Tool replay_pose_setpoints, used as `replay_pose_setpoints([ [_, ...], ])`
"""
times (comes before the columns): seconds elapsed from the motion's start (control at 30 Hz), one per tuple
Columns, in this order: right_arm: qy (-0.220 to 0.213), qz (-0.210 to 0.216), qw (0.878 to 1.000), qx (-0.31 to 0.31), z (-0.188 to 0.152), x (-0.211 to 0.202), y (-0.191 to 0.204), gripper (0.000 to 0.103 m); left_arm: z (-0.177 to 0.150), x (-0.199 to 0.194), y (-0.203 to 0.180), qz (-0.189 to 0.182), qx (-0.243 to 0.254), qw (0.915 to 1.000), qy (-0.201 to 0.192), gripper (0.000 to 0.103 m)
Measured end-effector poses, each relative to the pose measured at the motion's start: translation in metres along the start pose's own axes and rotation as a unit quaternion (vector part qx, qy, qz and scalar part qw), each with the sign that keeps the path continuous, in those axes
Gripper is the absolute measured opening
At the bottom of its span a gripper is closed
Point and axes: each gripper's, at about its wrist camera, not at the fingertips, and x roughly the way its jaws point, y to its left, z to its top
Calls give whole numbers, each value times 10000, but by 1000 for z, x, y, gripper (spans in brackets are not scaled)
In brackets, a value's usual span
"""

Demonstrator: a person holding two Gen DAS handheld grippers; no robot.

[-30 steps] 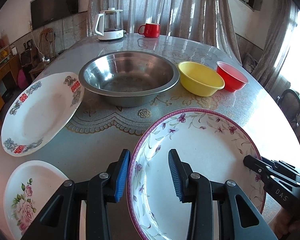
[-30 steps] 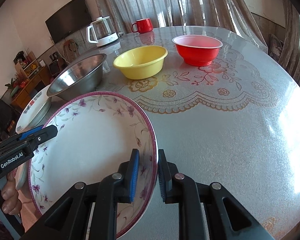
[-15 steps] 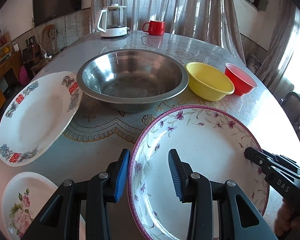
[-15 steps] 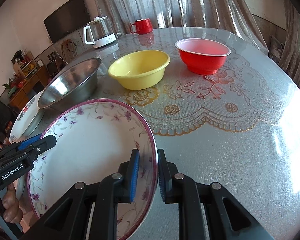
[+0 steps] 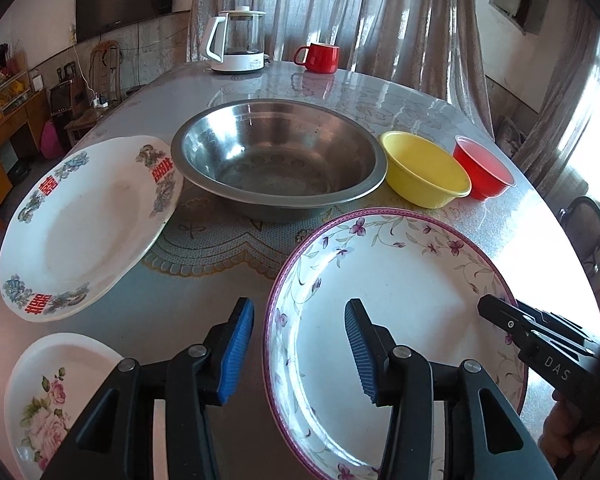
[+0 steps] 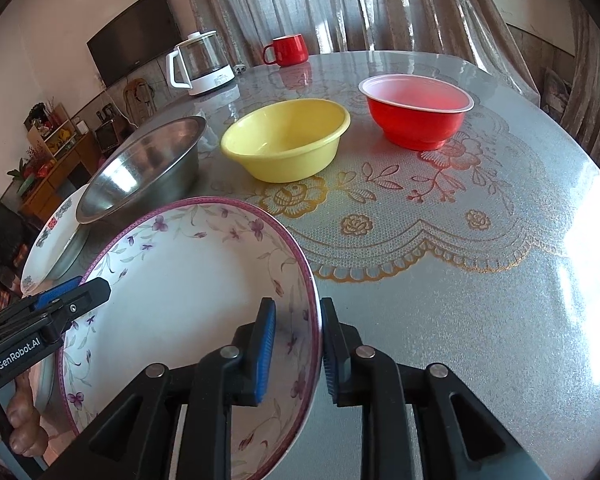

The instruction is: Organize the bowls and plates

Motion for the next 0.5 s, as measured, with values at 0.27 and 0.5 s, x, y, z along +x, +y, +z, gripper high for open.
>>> replay_pose_setpoints([
  [0.27,-469,-161,9987,-93,4,-33,9,39,-10,-42,18,-41,9,9991,-425,72],
  [0.5,-430,491,9964,-533,7,-40,54,41,-16,-78,59,-34,-251,9973,-690,75],
])
